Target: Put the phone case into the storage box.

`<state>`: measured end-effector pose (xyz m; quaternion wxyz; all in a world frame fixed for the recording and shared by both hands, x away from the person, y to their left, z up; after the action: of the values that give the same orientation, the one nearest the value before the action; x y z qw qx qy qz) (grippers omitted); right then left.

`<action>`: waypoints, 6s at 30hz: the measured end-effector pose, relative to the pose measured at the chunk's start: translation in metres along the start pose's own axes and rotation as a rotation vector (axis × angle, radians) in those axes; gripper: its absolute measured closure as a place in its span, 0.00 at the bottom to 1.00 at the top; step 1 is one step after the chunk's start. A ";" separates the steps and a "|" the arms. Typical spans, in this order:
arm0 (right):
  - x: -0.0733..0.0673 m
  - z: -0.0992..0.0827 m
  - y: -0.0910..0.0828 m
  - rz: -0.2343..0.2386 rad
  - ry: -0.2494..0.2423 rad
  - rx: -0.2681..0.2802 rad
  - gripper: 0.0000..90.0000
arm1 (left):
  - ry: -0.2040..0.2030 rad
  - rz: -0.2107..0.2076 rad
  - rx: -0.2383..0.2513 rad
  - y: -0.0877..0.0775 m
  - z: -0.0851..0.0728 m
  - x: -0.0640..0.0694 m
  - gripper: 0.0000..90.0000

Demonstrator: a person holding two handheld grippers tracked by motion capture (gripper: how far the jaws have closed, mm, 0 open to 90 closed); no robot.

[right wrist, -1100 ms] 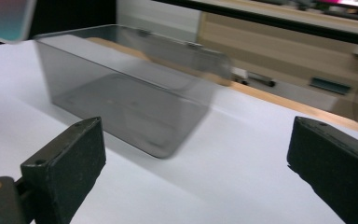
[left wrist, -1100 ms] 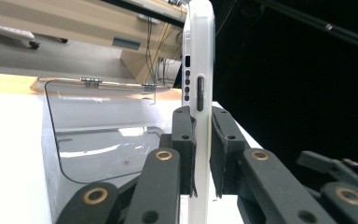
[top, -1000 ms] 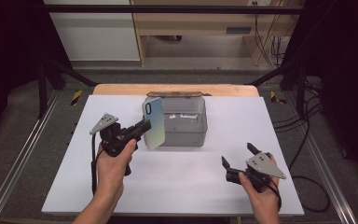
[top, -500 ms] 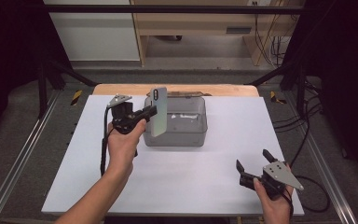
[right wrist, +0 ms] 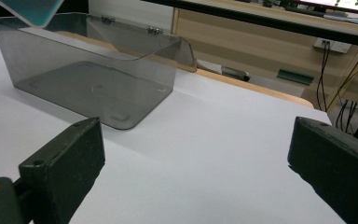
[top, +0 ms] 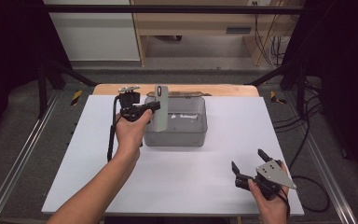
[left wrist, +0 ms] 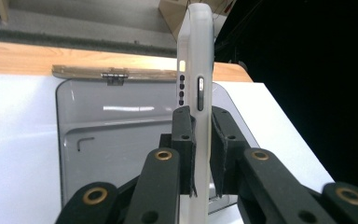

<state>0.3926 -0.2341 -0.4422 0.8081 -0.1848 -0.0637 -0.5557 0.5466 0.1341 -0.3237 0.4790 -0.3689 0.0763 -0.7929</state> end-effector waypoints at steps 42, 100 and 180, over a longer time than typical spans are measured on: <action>-0.002 -0.003 0.004 0.037 -0.015 -0.032 0.04 | -0.038 0.121 -0.116 0.053 -0.007 -0.043 0.90; -0.007 -0.008 0.011 0.081 -0.036 -0.100 0.04 | 0.055 0.245 -0.216 0.091 -0.023 -0.062 0.84; -0.010 -0.011 0.014 0.146 -0.015 -0.113 0.04 | 0.279 0.033 0.195 0.023 -0.001 -0.054 0.04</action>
<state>0.4008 -0.2246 -0.4584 0.8342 -0.2387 -0.0247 -0.4965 0.5769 0.1653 -0.3630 0.5103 -0.2058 0.0709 -0.8320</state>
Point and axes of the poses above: each handheld gripper's, and its own axes: y roughly forward along the jaws, z roughly out of its top, x roughly to its right, the point moved 1 cm from there along y, roughly forward along the jaws, and after that the axes turned 10 degrees about -y, right-handed, at the moved point
